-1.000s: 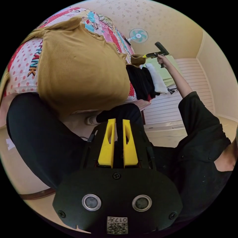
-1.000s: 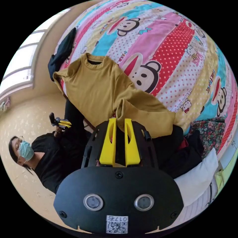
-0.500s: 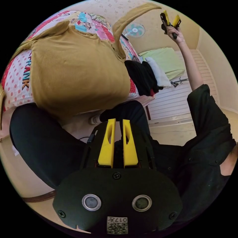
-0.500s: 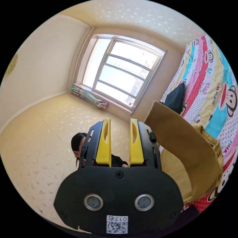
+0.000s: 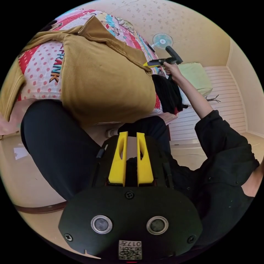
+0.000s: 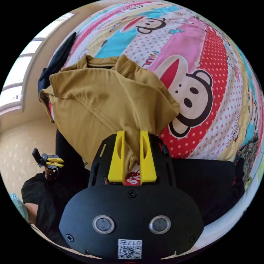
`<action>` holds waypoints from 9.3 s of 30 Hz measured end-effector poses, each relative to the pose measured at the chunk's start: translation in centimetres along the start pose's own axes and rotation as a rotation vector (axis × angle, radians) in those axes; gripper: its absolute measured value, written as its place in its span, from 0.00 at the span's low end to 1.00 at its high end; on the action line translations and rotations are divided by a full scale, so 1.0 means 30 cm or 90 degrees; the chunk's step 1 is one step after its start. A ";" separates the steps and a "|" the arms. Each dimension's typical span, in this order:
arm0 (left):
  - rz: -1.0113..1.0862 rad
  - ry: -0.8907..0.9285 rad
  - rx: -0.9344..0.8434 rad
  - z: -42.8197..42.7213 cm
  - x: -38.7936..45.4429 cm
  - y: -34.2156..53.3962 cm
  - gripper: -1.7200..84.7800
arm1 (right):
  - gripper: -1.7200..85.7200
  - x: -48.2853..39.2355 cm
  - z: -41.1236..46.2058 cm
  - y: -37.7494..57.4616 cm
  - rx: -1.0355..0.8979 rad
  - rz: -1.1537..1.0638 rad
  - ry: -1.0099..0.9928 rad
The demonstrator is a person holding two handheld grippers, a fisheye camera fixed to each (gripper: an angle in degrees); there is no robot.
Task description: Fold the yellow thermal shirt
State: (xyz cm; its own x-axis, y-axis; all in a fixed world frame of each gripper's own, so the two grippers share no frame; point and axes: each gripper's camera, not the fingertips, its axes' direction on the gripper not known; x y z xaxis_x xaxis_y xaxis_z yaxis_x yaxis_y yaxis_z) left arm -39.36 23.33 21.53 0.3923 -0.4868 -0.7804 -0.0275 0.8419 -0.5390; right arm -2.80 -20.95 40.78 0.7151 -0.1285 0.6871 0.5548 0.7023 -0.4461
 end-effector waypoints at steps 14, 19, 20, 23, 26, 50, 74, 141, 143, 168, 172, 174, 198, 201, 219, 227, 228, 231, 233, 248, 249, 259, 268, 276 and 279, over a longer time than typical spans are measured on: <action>-0.011 -0.144 0.202 -0.228 0.044 -0.580 0.16 | 0.06 -0.238 -0.007 -0.135 -0.069 0.034 0.194; -0.091 -0.242 0.122 -0.051 -0.062 -0.818 0.15 | 0.06 -0.299 0.079 -0.152 -0.035 0.064 0.264; -0.092 -0.255 0.121 -0.035 -0.068 -0.827 0.14 | 0.06 -0.307 0.087 -0.154 -0.029 0.067 0.270; -0.084 -0.230 0.164 -0.019 -0.070 -0.816 0.11 | 0.06 -0.312 0.076 -0.157 -0.033 0.084 0.249; -0.070 -0.206 0.166 -0.073 -0.017 -0.778 0.10 | 0.05 -0.371 0.017 -0.144 -0.022 0.079 0.259; -0.205 -0.394 0.191 -0.344 -0.033 -0.203 0.24 | 0.05 -0.115 0.165 -0.020 0.035 0.099 0.106; 0.076 -0.168 0.546 -1.429 0.621 -0.194 0.02 | 0.03 0.439 0.169 0.860 0.346 0.054 -0.459; 0.020 -0.238 0.176 -0.038 0.044 -0.377 0.10 | 0.06 0.685 0.079 0.774 0.594 0.246 -0.309; 0.004 -0.215 0.165 -0.065 0.025 -0.362 0.10 | 0.05 0.756 0.220 0.828 0.511 0.286 -0.355; -0.130 -0.226 0.222 -0.291 -0.078 -0.057 0.16 | 0.10 0.659 0.301 0.710 0.433 0.244 -0.152; -0.169 -0.196 0.242 -0.334 -0.147 -0.025 0.16 | 0.07 0.594 0.283 0.779 0.444 0.195 -0.165; -0.175 -0.190 0.245 -0.342 -0.162 -0.025 0.16 | 0.07 0.552 0.250 0.853 0.488 0.180 -0.168; -0.114 -0.350 0.200 -0.060 -0.038 -0.119 0.21 | 0.20 0.306 0.775 1.398 0.401 0.247 -0.196; -0.128 -0.303 0.212 -0.051 -0.062 -0.102 0.18 | 0.21 0.259 0.807 1.393 0.397 0.242 -0.181; 0.044 -0.076 0.155 -0.386 0.063 -0.188 0.06 | 0.06 0.202 0.637 1.586 0.496 0.149 -0.194; 0.123 -0.165 0.218 -0.618 0.206 -0.544 0.06 | 0.06 0.297 0.280 1.355 0.535 0.133 -0.128; 0.109 -0.183 0.171 -0.602 0.181 -0.626 0.07 | 0.07 0.316 0.271 1.320 0.526 0.136 -0.125; 0.028 -0.191 0.085 -0.523 0.057 -0.723 0.08 | 0.08 0.400 0.282 1.190 0.453 0.141 -0.178; 0.003 -0.179 0.088 -0.466 -0.008 -0.679 0.08 | 0.11 0.383 0.344 1.184 0.401 0.155 -0.153; -0.069 -0.260 0.278 -0.201 -0.055 -0.097 0.17 | 0.13 0.364 0.800 1.450 0.422 0.260 -0.195; -0.069 -0.274 0.296 -0.181 -0.039 -0.080 0.18 | 0.12 0.365 0.801 1.458 0.426 0.259 -0.205; -0.100 -0.240 0.295 -0.144 -0.003 0.010 0.17 | 0.17 0.303 0.806 1.504 0.390 0.277 -0.145; -0.086 -0.081 0.285 -0.235 0.038 0.140 0.08 | 0.07 0.239 0.746 1.629 0.365 0.204 -0.177; 0.169 -0.125 0.450 -0.607 0.428 0.388 0.07 | 0.05 0.100 0.428 2.039 0.570 -0.054 -0.298; 0.253 -0.106 0.510 -0.707 0.550 0.486 0.07 | 0.05 0.033 0.323 2.180 0.636 -0.102 -0.312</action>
State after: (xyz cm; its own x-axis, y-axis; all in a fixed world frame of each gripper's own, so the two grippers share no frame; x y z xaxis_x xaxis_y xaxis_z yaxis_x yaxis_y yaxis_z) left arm -52.80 22.63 -5.92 0.6197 -0.1390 -0.7724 0.4341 0.8807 0.1897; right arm 30.06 31.64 17.84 0.3001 -0.1324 0.9447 -0.1215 0.9770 0.1755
